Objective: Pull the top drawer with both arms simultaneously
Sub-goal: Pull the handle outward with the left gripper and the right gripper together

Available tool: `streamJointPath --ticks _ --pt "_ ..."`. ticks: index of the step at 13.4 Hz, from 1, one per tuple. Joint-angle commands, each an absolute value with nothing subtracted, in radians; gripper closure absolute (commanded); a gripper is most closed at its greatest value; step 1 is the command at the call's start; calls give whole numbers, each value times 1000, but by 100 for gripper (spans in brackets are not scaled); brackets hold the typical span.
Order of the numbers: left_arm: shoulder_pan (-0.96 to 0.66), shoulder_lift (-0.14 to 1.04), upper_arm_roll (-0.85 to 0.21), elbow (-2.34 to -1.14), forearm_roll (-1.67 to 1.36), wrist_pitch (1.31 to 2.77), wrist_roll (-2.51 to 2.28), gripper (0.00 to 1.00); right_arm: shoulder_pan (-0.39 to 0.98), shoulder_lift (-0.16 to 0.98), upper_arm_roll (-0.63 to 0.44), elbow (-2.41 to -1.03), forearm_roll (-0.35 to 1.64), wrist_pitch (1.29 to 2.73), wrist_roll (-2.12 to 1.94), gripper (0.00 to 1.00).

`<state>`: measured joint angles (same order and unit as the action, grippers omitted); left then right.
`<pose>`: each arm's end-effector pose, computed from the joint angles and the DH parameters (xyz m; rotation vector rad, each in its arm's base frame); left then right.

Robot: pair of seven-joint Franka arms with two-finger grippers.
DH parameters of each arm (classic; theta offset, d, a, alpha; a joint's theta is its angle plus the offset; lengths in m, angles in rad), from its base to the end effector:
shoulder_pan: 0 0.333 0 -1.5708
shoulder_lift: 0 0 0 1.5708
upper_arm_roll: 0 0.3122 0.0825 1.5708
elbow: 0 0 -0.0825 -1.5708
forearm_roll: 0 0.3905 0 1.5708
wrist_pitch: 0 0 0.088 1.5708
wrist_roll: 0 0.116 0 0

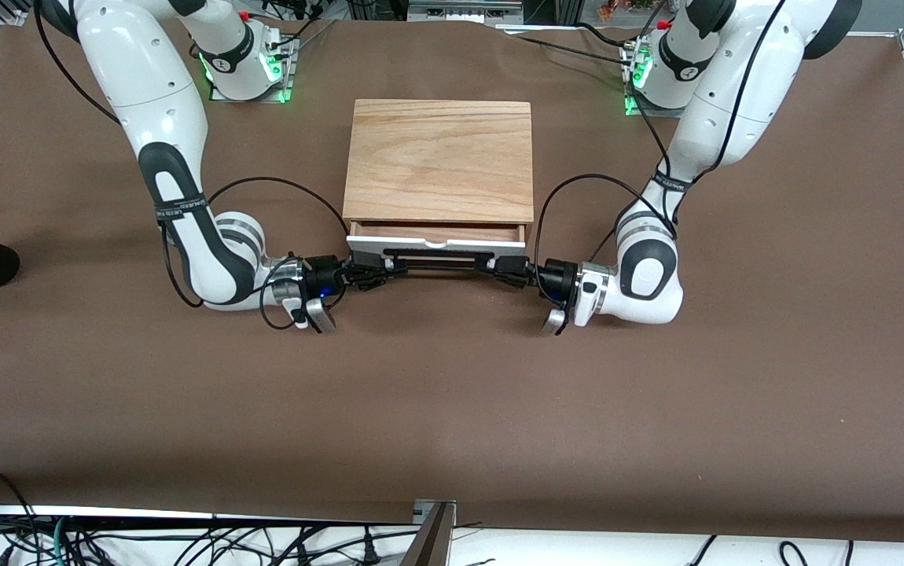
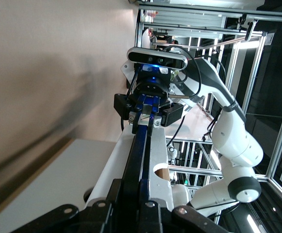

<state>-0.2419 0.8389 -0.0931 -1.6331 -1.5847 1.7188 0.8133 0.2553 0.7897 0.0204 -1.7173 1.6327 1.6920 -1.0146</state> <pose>0.5960 -0.3071 0.1534 1.6110 -0.0912 -0.2242 0.5913 0.2744 0.1524 -1.6075 -0.1814 0.0551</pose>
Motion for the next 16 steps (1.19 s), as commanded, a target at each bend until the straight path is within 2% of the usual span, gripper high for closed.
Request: streamJointPath --ticks 1,6,13,14,15,16 --pt "-265 909 -109 -1473 -1601 1700 671 100 233 845 28 -1563 1657 1721 -911 89" --pt "-267 986 -101 -1338 -1601 1735 595 100 209 910 26 -1439 1655 1736 -861 89" --pt "-296 1029 -91 -1319 -1601 1784 603 100 198 956 26 -1364 1654 1773 -862 89" --pt "-301 1037 -91 -1319 -1601 1786 604 88 198 954 26 -1365 1652 1772 -862 87" --pt "-301 1043 -91 -1322 -1603 1786 606 21 198 954 26 -1365 1652 1772 -862 74" --pt "-301 1042 -91 -1324 -1603 1786 604 0 199 954 26 -1365 1652 1772 -862 56"
